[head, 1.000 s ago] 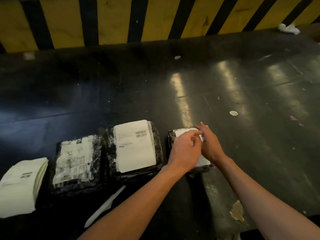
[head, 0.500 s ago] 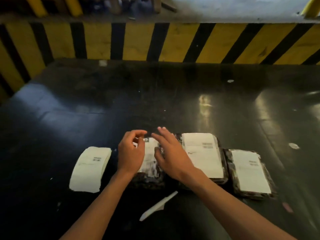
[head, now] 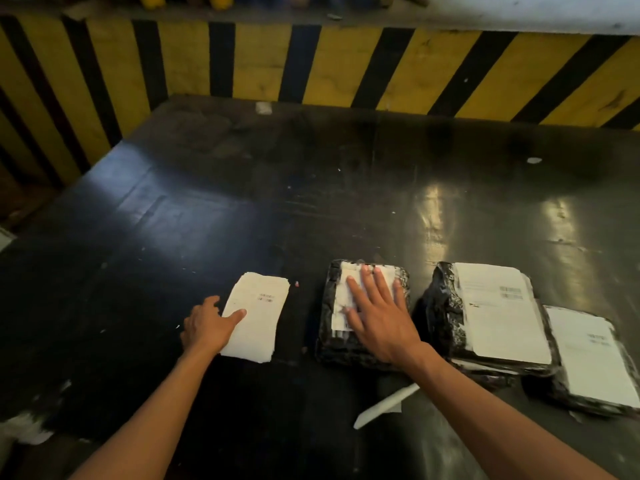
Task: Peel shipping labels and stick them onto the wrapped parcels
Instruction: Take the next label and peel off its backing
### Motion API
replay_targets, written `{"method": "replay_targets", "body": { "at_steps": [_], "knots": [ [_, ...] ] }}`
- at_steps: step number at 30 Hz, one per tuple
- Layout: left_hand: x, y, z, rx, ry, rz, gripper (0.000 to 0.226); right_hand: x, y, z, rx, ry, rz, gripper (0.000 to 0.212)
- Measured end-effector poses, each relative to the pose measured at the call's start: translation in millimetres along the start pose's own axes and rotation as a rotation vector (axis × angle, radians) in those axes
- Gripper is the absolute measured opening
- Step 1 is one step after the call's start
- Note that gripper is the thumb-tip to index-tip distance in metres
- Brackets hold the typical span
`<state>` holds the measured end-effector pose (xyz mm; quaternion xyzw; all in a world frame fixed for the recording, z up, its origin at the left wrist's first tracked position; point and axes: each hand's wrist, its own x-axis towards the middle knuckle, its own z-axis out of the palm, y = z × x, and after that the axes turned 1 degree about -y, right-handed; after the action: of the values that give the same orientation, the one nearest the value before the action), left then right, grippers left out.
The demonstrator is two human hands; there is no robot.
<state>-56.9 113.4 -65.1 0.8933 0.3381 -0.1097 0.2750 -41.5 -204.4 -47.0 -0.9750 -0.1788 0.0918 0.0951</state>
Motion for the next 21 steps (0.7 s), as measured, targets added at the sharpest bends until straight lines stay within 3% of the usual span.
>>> {"method": "replay_targets", "body": {
  "at_steps": [4, 10, 14, 17, 21],
  "knots": [
    [0.8, -5.8, 1.7, -0.039, 0.030, 0.078, 0.042, 0.6, 0.8, 1.8, -0.006, -0.008, 0.010, 0.071],
    [-1.6, -9.1, -0.4, -0.064, 0.123, 0.113, 0.031, -1.1, -0.2, 2.0, 0.001, -0.004, 0.016, 0.066],
    [-3.9, -0.1, -17.6, -0.246, 0.078, 0.170, 0.020, -2.1, -1.0, -0.8, 0.051, 0.001, 0.019, 0.065],
    [-17.7, 21.1, -43.8, -0.415, 0.014, 0.338, 0.015, 1.4, -4.1, -10.8, 0.235, -0.005, 0.063, 0.058],
    [-45.0, 59.4, -79.8, -0.598, -0.129, 0.572, 0.015, 3.8, -28.7, -49.7, 0.718, 0.219, 0.176, 0.035]
  ]
}}
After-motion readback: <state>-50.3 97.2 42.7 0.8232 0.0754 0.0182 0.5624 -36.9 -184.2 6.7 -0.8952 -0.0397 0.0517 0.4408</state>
